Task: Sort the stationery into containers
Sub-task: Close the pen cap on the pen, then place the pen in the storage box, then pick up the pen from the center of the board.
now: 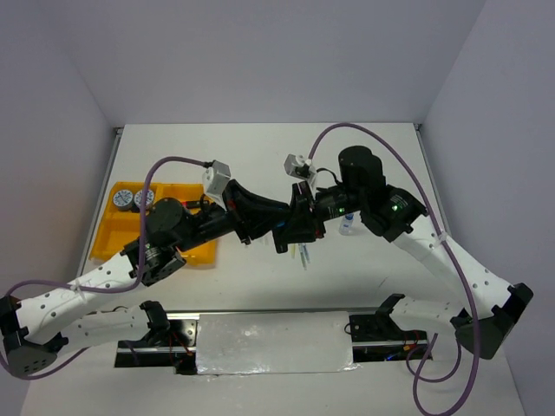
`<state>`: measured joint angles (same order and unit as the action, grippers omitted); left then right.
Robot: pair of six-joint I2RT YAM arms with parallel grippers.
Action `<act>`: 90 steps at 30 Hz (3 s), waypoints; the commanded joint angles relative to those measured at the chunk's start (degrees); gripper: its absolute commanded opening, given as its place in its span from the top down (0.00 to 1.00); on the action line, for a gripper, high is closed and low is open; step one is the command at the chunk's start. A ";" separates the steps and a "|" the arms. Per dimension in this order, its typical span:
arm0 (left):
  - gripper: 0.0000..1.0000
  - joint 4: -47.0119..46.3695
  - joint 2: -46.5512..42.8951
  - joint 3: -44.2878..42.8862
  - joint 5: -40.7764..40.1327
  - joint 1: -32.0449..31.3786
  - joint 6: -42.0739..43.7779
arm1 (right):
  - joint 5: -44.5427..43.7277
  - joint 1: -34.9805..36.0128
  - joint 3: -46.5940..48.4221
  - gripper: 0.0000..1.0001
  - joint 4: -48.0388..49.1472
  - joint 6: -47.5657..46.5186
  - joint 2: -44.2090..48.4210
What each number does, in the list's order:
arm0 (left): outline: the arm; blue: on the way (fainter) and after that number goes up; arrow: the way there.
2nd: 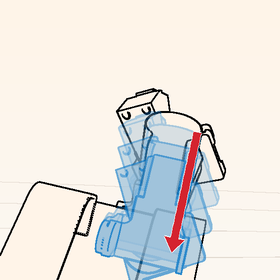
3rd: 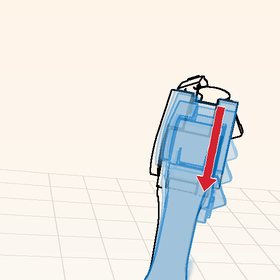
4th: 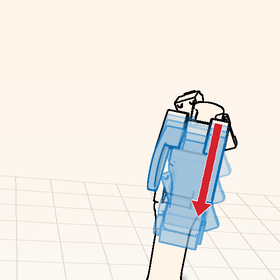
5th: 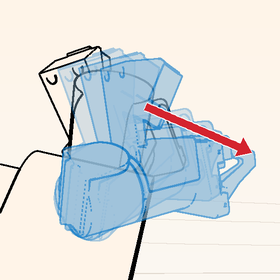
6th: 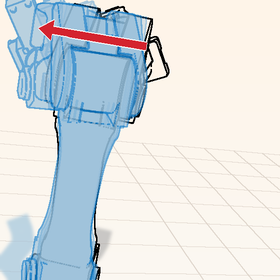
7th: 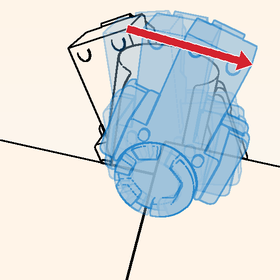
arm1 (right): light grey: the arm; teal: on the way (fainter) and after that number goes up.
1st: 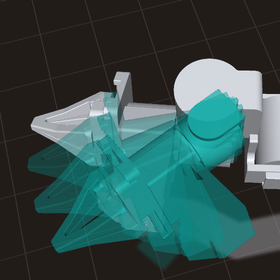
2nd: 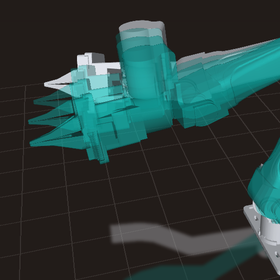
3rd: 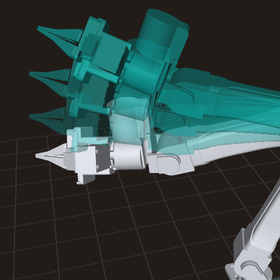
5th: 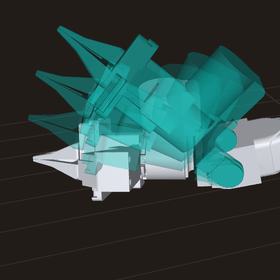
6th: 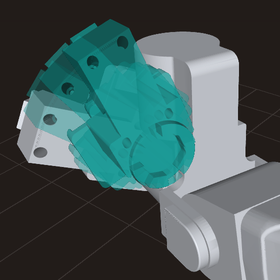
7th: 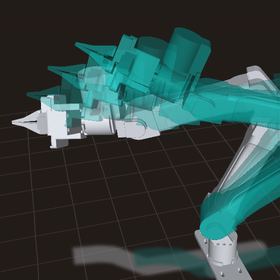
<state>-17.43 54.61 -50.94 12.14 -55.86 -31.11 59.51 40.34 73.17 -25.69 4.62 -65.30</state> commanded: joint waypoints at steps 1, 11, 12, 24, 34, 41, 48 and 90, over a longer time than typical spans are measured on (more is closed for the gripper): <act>1.00 32.20 9.99 10.77 17.13 -7.33 -2.72 | -14.33 -0.17 1.64 1.00 35.97 3.11 3.16; 1.00 39.29 2.79 3.17 0.69 -7.51 -2.20 | -10.03 -4.13 -7.57 1.00 45.98 8.46 4.65; 1.00 42.36 1.22 1.39 -3.57 -7.43 -2.28 | -10.28 -4.21 -9.25 1.00 49.65 9.08 5.26; 1.00 44.85 -0.56 -14.09 -40.77 -4.98 -10.18 | -15.11 -5.09 -14.98 0.06 52.60 12.17 1.40; 1.00 47.85 9.36 -16.22 -52.65 27.16 -19.83 | -40.41 -5.80 -22.27 0.00 35.72 7.15 7.19; 1.00 32.76 19.03 -13.49 -55.82 36.51 -22.59 | -47.02 -3.17 -30.09 0.00 34.40 10.76 14.14; 0.96 33.16 28.70 -15.16 -58.81 41.26 -26.53 | -49.57 -1.67 -33.00 0.00 29.74 10.23 18.53; 0.01 57.33 6.39 -7.25 -31.04 20.52 5.71 | -76.12 1.67 -16.30 0.55 1.79 18.93 -23.38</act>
<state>38.57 63.83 -60.45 -17.89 -35.57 -28.75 -16.49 41.76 53.54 -23.99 24.60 -87.70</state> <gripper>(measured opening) 0.993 0.447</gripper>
